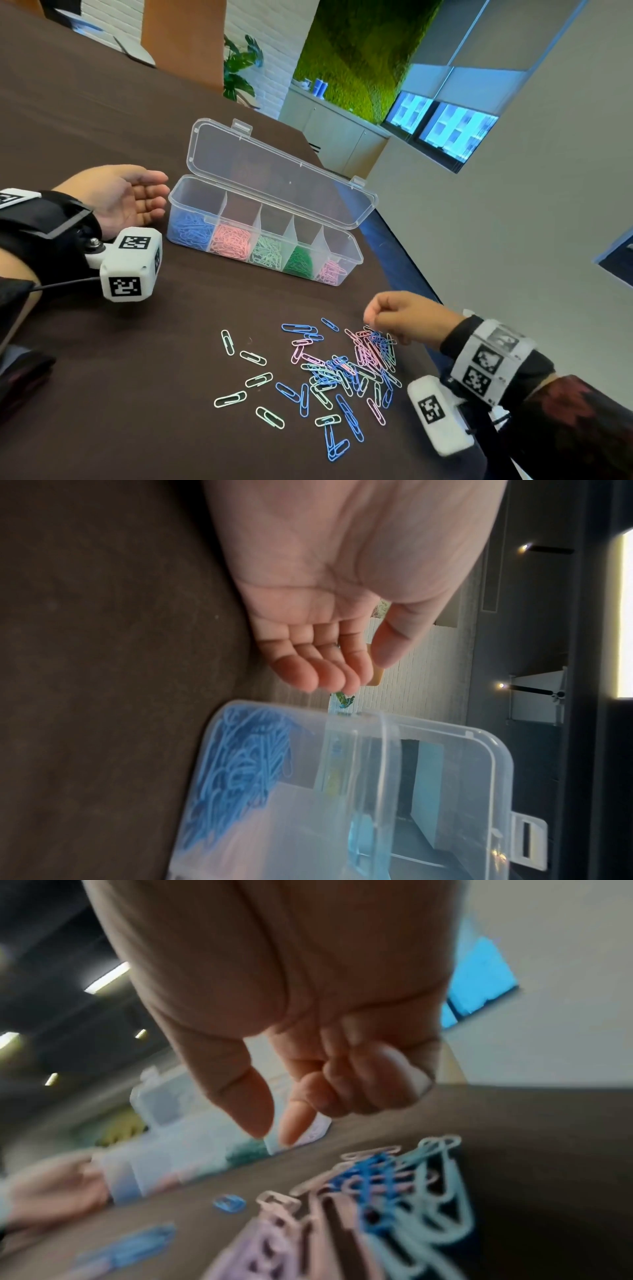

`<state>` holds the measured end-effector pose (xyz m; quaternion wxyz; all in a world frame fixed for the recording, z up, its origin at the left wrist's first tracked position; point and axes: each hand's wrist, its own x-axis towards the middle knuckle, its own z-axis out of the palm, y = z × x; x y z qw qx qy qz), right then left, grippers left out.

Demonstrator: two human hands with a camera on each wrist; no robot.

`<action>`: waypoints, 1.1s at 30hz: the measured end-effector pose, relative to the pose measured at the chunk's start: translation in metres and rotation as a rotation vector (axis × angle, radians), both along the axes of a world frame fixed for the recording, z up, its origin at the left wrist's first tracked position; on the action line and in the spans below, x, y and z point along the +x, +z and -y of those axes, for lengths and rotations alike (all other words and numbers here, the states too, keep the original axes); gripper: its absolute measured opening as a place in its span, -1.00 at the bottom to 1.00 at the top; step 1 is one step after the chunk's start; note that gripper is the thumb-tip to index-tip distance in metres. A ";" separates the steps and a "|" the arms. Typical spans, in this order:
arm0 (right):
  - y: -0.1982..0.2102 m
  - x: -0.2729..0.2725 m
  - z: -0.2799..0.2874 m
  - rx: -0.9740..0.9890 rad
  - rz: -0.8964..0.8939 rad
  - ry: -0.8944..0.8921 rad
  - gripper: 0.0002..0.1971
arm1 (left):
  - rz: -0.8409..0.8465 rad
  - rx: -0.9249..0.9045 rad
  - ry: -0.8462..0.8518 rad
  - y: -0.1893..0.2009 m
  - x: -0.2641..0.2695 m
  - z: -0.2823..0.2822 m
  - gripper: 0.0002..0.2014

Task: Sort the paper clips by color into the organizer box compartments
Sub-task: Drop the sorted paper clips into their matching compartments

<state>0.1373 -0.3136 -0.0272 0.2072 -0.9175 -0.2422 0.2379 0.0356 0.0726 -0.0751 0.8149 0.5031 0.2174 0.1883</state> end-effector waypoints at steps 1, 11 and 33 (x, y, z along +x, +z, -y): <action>-0.002 0.000 -0.002 -0.131 0.105 0.065 -0.90 | 0.000 0.002 0.002 0.000 0.000 0.000 -0.82; -0.007 -0.003 -0.027 -0.331 0.284 0.253 -0.82 | -0.010 0.006 0.006 0.000 0.002 -0.002 -0.82; 0.000 0.028 -0.010 -0.092 0.002 0.181 -0.83 | -0.022 0.005 0.009 -0.001 0.003 -0.001 -0.83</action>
